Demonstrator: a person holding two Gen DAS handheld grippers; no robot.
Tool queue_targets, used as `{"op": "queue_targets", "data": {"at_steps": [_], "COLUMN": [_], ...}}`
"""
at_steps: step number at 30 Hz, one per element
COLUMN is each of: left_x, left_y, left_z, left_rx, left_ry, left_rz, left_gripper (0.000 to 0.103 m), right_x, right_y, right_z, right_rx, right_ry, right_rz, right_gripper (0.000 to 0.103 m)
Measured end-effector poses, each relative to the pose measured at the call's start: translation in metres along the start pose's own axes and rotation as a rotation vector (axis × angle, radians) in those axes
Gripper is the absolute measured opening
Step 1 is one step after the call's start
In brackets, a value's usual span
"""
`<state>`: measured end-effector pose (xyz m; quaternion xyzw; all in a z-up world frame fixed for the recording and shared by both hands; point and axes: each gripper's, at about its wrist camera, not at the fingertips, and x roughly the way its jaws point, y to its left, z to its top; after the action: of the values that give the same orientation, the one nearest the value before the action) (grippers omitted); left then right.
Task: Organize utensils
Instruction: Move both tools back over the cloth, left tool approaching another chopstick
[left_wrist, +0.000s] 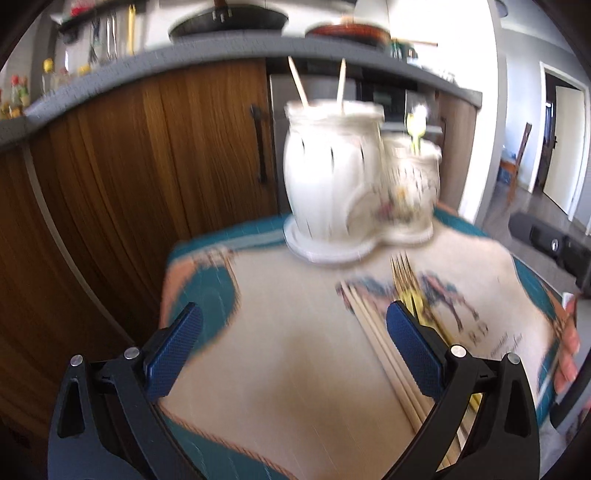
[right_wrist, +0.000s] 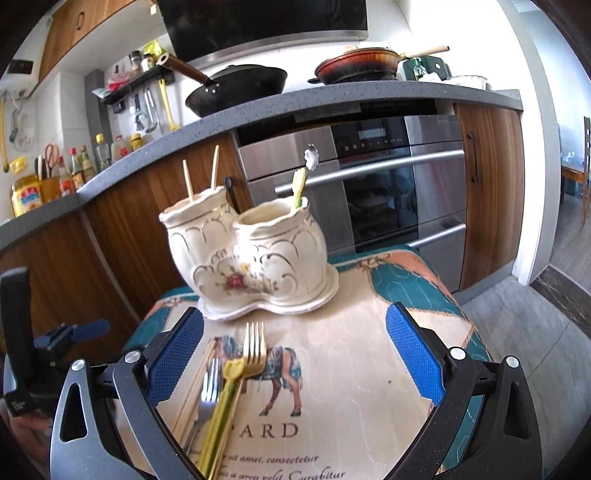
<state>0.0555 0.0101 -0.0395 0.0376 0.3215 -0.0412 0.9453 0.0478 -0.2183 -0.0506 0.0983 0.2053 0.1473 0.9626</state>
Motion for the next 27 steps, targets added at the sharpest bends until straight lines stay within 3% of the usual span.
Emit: {"op": "queue_targets", "data": {"at_steps": [3,13,22,27], "left_x": [0.007,0.019,0.024,0.026], "left_y": [-0.004,-0.022,-0.024,-0.027], "left_z": [-0.01,-0.024,-0.025,-0.025], "left_rx": [-0.004,0.093,0.108,0.133], "left_ry": [0.072,0.179,0.206,0.201], "left_rz": [-0.021,-0.034,-0.048,-0.057], "left_gripper": [0.098,0.097,0.095,0.082], "right_x": [0.001,0.008,0.013,0.014], "right_y": [0.001,0.0,0.002,0.003], "right_z": [-0.003,-0.007,-0.01,-0.011], "right_rx": [-0.019,-0.031,-0.044,-0.045], "right_ry": [0.006,0.037,0.06,0.068], "right_rz": [-0.017,-0.03,-0.019,-0.01], "right_gripper": [0.098,0.098,0.098,0.098]}}
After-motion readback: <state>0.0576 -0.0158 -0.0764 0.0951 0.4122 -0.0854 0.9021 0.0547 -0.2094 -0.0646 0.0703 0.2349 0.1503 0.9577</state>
